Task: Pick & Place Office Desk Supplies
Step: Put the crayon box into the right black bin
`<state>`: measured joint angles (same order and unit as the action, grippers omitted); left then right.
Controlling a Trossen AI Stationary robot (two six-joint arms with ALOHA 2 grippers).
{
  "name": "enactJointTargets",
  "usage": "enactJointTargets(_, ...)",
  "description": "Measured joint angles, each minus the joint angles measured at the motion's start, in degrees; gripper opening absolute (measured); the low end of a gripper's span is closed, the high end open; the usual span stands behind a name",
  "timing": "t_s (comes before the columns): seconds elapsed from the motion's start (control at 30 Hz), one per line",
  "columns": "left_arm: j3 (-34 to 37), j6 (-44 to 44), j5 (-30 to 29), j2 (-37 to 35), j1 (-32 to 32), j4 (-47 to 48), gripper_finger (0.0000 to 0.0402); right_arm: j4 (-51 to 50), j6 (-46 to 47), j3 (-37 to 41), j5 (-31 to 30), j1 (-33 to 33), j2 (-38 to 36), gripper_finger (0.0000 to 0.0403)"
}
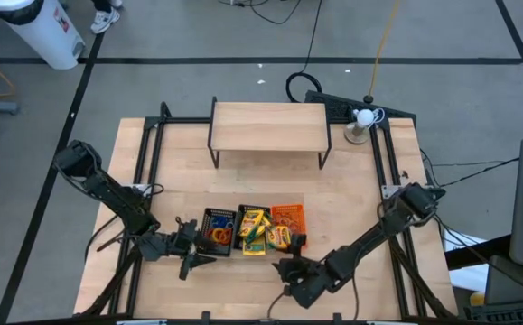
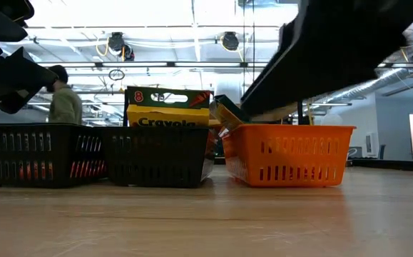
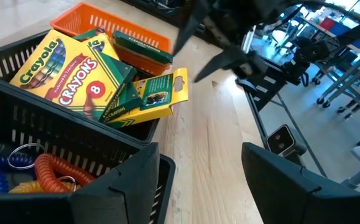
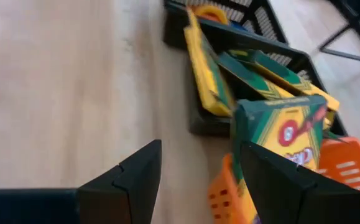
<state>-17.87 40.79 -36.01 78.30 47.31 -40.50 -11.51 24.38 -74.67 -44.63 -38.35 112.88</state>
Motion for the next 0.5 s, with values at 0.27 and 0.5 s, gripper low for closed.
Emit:
enactJointTargets(0.27, 0.0, 0.0, 0.0, 0.0, 0.0, 0.0, 0.0230, 0.1, 0.3, 0.0, -2.1, 2.1, 1.5, 0.0208)
enactJointTargets(0.5, 0.0, 0.0, 0.0, 0.0, 0.0, 0.0, 0.0230, 0.2, 0.8, 0.0, -3.6, 3.4, 1.5, 0.0208)
